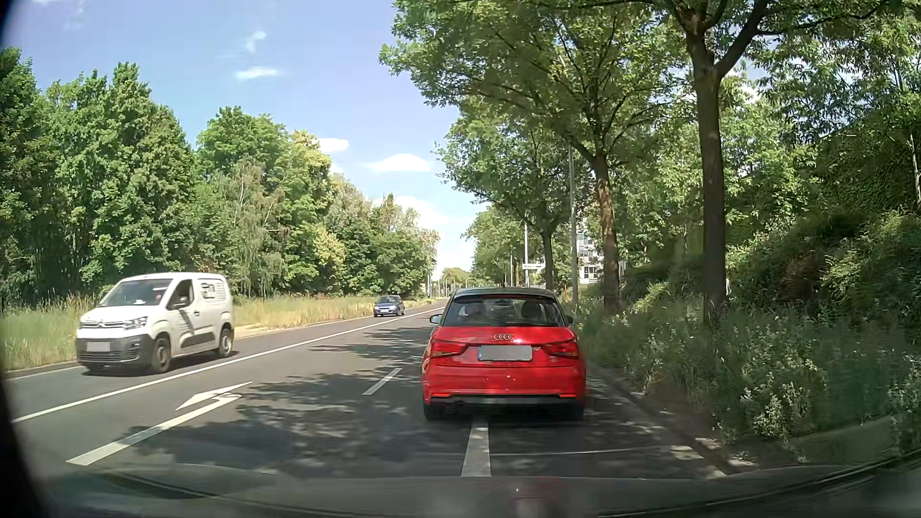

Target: Follow the waypoints while adhering to traffic rules and regulations

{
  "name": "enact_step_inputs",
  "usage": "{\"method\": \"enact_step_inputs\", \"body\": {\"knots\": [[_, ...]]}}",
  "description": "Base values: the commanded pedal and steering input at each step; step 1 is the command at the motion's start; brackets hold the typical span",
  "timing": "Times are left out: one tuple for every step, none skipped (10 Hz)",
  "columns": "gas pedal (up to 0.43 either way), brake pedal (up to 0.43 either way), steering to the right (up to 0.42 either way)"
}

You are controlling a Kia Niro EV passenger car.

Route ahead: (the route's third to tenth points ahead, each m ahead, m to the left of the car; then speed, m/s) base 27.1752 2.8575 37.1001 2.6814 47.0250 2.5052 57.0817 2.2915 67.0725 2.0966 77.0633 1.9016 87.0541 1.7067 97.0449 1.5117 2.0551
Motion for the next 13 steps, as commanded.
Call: {"method": "enact_step_inputs", "body": {"knots": [[0.000,0.030,0.002],[0.000,0.030,0.002],[0.000,0.030,0.002],[0.000,0.030,0.002],[0.000,0.030,0.002],[0.000,0.030,0.001],[0.000,0.030,0.000],[0.000,0.030,0.000],[0.000,0.030,0.000],[0.000,0.030,0.000],[0.000,0.037,-0.003],[0.000,0.030,-0.004],[0.000,0.030,-0.004]]}}
